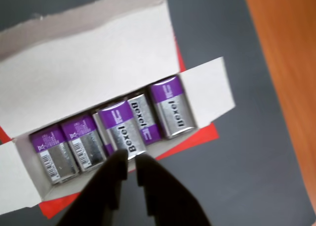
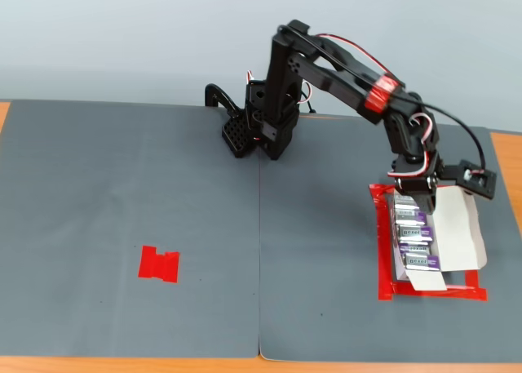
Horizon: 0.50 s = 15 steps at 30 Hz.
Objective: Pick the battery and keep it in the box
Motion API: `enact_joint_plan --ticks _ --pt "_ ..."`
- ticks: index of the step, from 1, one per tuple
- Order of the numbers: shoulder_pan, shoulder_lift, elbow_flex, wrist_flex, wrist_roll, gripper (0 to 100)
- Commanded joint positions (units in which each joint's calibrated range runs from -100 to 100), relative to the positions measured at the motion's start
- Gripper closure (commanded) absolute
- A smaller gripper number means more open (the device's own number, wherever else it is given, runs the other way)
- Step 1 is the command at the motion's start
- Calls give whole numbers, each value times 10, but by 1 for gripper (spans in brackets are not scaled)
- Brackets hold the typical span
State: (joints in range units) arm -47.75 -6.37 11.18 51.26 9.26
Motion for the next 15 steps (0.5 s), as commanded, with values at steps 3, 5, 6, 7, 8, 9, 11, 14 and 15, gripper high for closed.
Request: enact_joint_plan --ticks 3,5,6,7,8,9,11,14,15 --pt "47 -110 11 0 0 98" --pt "66 -145 32 0 0 98" --pt "76 -166 44 0 0 98" --pt "86 -186 58 0 0 98" --pt "97 -208 70 0 0 98" --pt "107 -231 85 0 0 98" --pt "130 -276 114 0 0 98" --pt "166 -345 161 0 0 98" --pt "180 -367 177 0 0 98"
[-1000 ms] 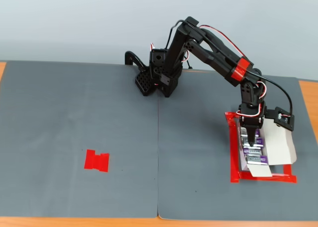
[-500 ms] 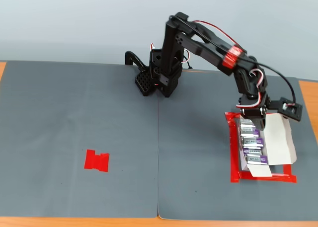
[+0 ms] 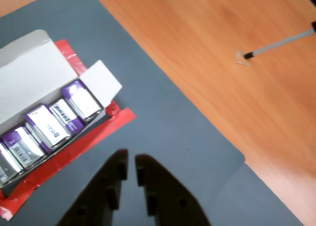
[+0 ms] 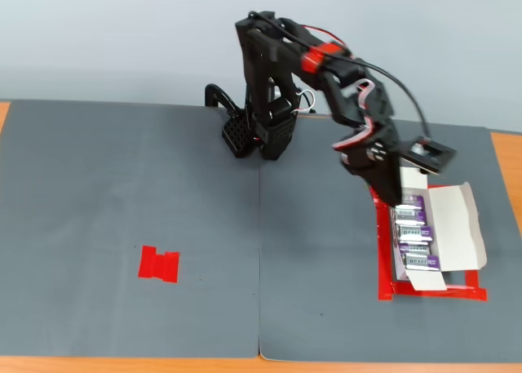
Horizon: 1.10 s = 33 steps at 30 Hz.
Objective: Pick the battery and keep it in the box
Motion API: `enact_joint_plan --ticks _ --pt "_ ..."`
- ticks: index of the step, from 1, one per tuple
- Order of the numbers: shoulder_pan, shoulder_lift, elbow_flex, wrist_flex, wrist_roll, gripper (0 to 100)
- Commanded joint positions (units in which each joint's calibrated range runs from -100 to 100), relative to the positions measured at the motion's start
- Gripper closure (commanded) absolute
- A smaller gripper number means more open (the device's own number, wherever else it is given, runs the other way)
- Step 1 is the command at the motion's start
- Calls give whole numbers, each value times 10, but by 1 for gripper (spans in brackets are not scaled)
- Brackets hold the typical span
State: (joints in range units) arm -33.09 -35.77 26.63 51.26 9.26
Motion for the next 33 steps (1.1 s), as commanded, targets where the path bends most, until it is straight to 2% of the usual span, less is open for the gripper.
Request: enact_joint_plan --ticks 1,12,27,33 --pt "49 -97 41 0 0 98" --pt "239 -324 245 -2 0 98" --pt "263 -597 540 -5 -1 98" --pt "289 -637 620 -9 -37 98"
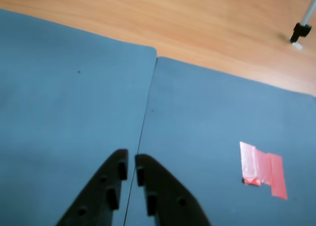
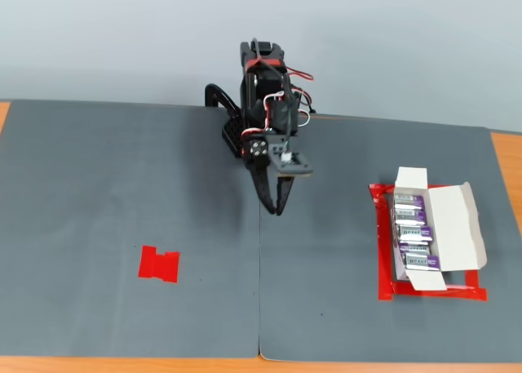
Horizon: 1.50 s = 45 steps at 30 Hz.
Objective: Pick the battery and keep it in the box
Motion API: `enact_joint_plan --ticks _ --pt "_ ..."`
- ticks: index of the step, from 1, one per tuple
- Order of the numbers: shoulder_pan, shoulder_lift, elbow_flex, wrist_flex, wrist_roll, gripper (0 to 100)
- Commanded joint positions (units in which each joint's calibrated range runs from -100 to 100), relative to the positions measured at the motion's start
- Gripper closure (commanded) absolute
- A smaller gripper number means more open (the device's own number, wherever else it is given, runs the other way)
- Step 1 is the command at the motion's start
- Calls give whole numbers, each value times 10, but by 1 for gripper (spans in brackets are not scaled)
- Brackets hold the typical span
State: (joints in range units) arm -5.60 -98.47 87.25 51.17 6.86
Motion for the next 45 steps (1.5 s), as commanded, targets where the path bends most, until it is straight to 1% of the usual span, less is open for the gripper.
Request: enact_joint_plan --ticks 1,5,12,19,22,28,33,36,45 --pt "20 -9 19 -8 -19 98" --pt "27 -9 49 -8 -41 98" --pt "21 -9 122 -7 -62 98" --pt "15 -10 124 6 -80 98" --pt "14 -10 110 53 -83 98" --pt "13 -12 79 157 -111 98" --pt "-3 -13 76 171 -110 98" --pt "-17 -13 65 202 -110 98" --pt "-15 -10 62 203 -114 98"
